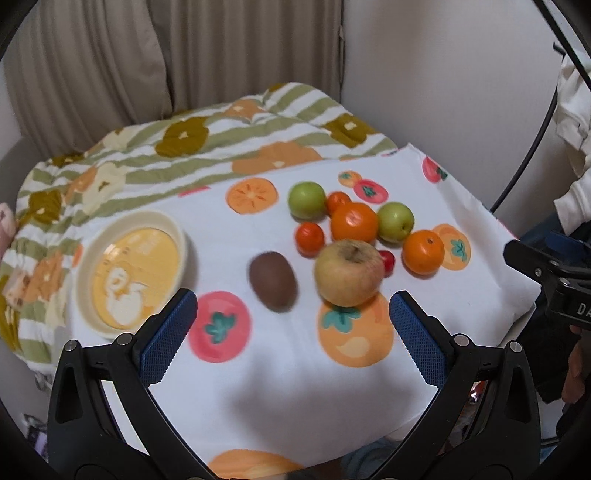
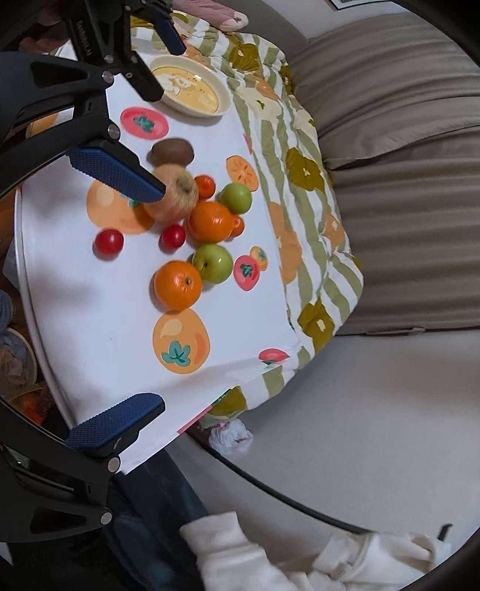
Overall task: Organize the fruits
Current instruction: 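Reach the left tool to the red-yellow apple while the right tool reaches the large orange, then close the left tool on the apple while the right tool grasps the orange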
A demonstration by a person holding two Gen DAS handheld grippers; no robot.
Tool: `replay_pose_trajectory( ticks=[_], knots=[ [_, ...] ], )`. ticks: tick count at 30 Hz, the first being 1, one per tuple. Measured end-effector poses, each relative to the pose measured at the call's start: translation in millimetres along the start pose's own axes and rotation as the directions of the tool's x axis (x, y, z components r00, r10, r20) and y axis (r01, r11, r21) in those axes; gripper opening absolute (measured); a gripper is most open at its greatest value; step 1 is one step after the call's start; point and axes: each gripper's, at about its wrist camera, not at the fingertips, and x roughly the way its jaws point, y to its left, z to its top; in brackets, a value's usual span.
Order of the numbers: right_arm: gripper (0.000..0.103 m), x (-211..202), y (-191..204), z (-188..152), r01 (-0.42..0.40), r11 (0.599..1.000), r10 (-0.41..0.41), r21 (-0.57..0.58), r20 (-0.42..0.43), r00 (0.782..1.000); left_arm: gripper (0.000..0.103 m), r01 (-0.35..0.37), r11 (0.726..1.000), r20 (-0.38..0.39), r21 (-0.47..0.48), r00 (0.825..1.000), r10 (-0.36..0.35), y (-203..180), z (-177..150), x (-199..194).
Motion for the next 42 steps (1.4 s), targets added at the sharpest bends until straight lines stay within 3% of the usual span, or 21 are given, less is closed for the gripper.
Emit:
replay_pose_trajectory(
  ticks=[10, 16, 29, 33, 42],
  knots=[
    [0.103, 59, -22, 2, -0.108, 0.986, 0.099, -0.126, -0.072, 0.992, 0.103, -0.035, 0.999, -0.046, -0.017, 0.998, 0.034, -45, -3, 55],
    [0.103, 86, -26, 0, -0.165, 0.963, 0.146, -0.212, -0.105, 0.984, 0.101, -0.067, 0.997, -0.073, -0.035, 0.995, 0.064, -54, -1, 79],
    [0.089, 125, -23, 6, -0.275, 0.923, 0.231, -0.268, -0.187, 0.955, 0.088, -0.113, 0.992, -0.121, -0.051, 0.987, 0.106, -59, 3, 115],
    [0.08, 132, -19, 6, -0.309, 0.91, 0.257, -0.276, -0.209, 0.944, 0.082, -0.11, 0.993, -0.136, -0.033, 0.985, 0.104, -61, 4, 123],
    [0.069, 147, -14, 8, -0.358, 0.894, 0.296, -0.27, -0.245, 0.923, 0.081, -0.09, 0.996, -0.122, -0.013, 0.989, 0.088, -60, 3, 126]
  ],
)
